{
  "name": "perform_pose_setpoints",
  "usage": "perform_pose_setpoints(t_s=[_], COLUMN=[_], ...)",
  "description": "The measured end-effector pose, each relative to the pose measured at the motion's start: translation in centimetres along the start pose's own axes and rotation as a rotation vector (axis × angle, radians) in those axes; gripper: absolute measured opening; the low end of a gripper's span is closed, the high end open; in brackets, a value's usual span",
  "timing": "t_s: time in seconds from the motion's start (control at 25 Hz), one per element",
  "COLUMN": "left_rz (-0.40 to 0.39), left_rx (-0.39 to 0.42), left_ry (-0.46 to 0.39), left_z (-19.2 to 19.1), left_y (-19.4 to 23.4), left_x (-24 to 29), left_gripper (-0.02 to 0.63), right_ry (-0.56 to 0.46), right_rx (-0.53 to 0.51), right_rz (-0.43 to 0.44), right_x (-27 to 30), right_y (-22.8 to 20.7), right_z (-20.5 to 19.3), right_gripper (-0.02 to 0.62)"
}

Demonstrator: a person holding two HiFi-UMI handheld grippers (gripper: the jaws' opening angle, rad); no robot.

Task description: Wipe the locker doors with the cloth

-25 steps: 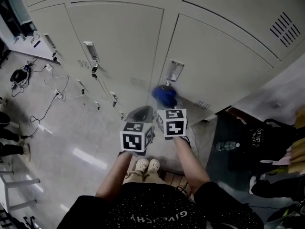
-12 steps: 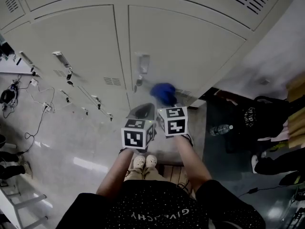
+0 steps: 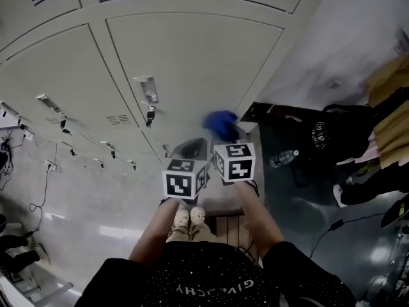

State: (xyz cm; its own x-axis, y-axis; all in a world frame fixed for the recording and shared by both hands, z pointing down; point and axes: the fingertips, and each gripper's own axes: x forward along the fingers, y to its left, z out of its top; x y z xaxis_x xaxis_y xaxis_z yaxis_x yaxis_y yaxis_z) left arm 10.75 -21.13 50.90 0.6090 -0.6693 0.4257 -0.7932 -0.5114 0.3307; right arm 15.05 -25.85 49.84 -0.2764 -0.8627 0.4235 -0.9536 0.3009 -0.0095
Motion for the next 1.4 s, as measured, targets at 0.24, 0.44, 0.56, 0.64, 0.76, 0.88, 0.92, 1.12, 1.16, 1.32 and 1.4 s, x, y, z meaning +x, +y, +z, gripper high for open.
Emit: perform_pose_setpoints(t_s=[0.24,0.44,0.56,0.64,0.76,0.88,0.92,1.12,1.16,1.32,1.4], left_rz=[-0.051,-0.062,-0.063,-0.066,-0.064,-0.054,-0.050,-0.013,0.003,0.084,0.130], left_rx=[0.014,0.014,0.008,0.003,-0.004,-0.012,-0.015,-0.030,-0.035,-0.078,-0.102], left_ry=[0.023,0.027,0.026,0.028,0.036,0.037,0.035,0.033,0.031,0.013,0.001], left_z=[-0.2,-0.1,0.1,0.0,-0.3,-0.5,-0.5,-0.9,-1.0,-1.4,-1.6], left_y=[-2.2,-2.5,-2.4,-2.3,-1.7,-1.1,-0.9,1.3,2.1,5.8,7.8], left_x=[1.7,2.3,2.4,2.3,2.2,1.9,1.8,0.2,-0.3,-2.8,-4.2], left_gripper=[0.009,0.009,0.009,0.009,0.009,0.009,0.009,0.009,0.009,0.009,0.009], right_ry=[0.010,0.015,0.013,0.010,0.016,0.019,0.017,0.023,0.029,0.035,0.041], right_rx=[0.020,0.028,0.030,0.027,0.014,-0.001,-0.006,-0.039,-0.046,-0.084,-0.104], right_rz=[-0.058,-0.077,-0.083,-0.093,-0.120,-0.140,-0.142,-0.057,-0.035,0.051,0.094], right_x=[-1.2,-1.5,-1.5,-1.6,-1.7,-1.7,-1.6,-0.5,-0.1,1.7,2.7], right_y=[-3.0,-4.0,-4.1,-4.2,-4.5,-4.4,-4.2,-0.4,0.6,5.2,7.6], right_z=[-0.8,-1.1,-1.1,-1.2,-1.4,-1.4,-1.4,-2.1,-2.2,-2.3,-2.3], right_gripper=[0.094,0.094,0.094,0.094,0.094,0.094,0.094,0.094,0.094,0.094,0.094])
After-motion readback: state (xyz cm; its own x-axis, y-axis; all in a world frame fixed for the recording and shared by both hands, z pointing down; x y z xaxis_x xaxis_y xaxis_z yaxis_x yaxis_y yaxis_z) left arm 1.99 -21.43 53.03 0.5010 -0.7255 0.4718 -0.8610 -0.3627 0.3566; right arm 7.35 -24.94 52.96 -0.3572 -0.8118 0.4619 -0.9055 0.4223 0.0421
